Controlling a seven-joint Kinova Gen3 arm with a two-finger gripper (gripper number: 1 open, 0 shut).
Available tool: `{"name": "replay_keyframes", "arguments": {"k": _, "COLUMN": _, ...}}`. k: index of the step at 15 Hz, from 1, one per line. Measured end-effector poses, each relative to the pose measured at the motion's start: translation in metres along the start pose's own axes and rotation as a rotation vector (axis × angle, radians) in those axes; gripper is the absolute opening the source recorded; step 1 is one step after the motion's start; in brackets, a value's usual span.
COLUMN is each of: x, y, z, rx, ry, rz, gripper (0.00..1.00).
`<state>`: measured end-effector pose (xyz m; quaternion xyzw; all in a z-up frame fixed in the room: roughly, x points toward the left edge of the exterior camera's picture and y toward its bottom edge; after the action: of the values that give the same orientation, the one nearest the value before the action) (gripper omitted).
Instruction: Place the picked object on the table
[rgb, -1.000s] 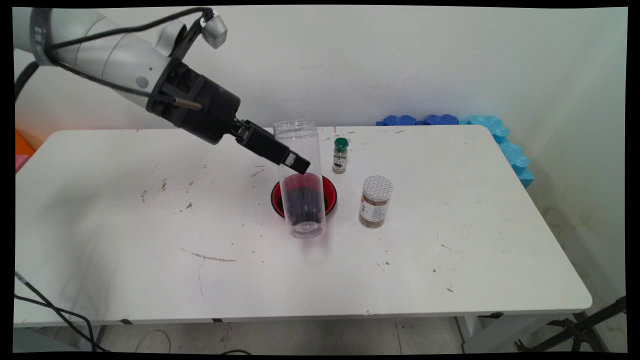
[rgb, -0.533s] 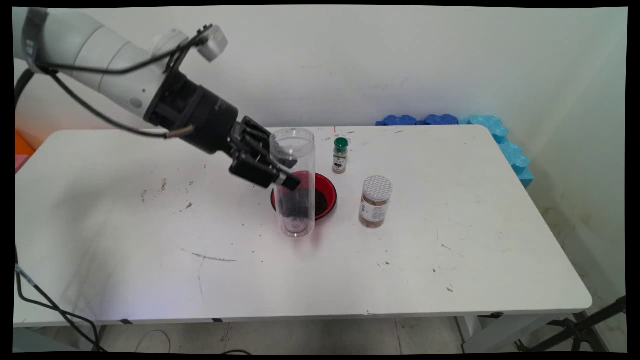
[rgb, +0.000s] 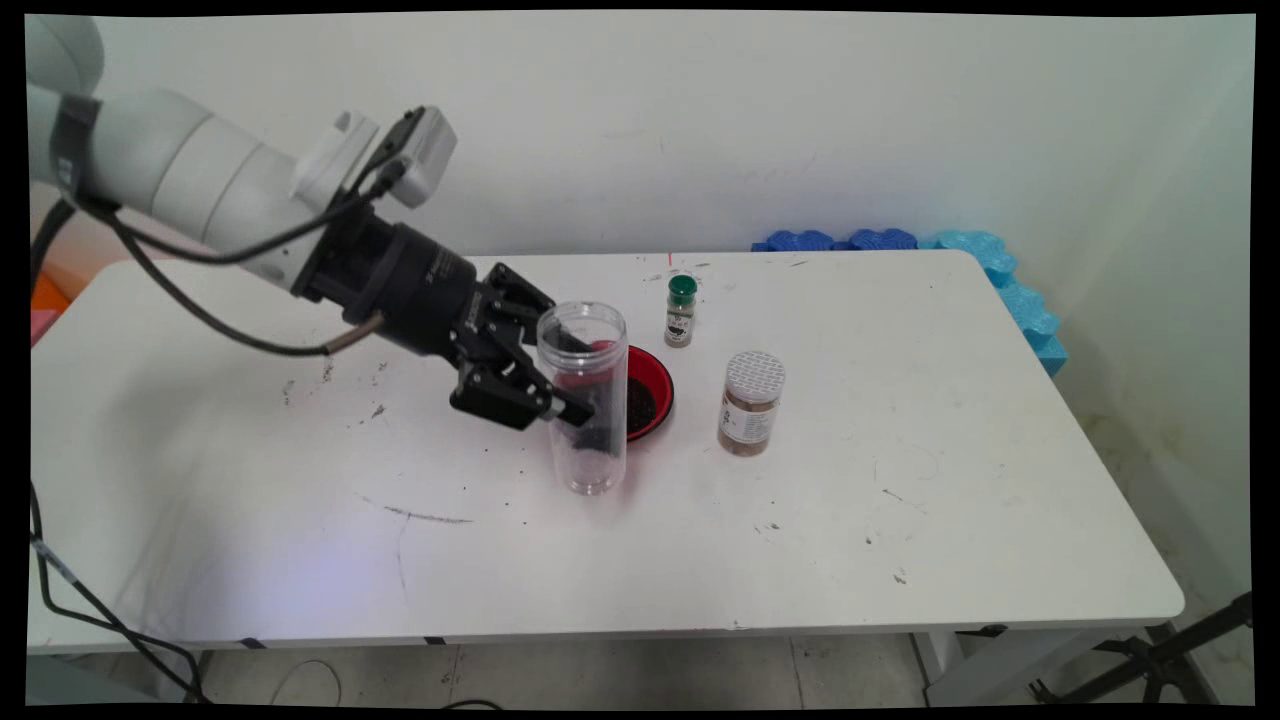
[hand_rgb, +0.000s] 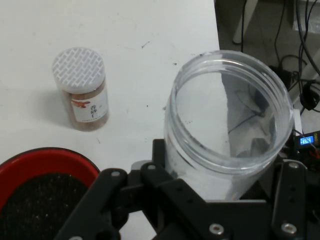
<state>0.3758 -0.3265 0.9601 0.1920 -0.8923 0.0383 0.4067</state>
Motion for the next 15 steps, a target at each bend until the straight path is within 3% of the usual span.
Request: {"name": "replay_keyframes", "arguments": {"k": 15, "x": -0.075, "y": 0.006, "z": 0.050, "rx": 0.030, "ry": 0.030, "rz": 0.001, "gripper": 0.00}}
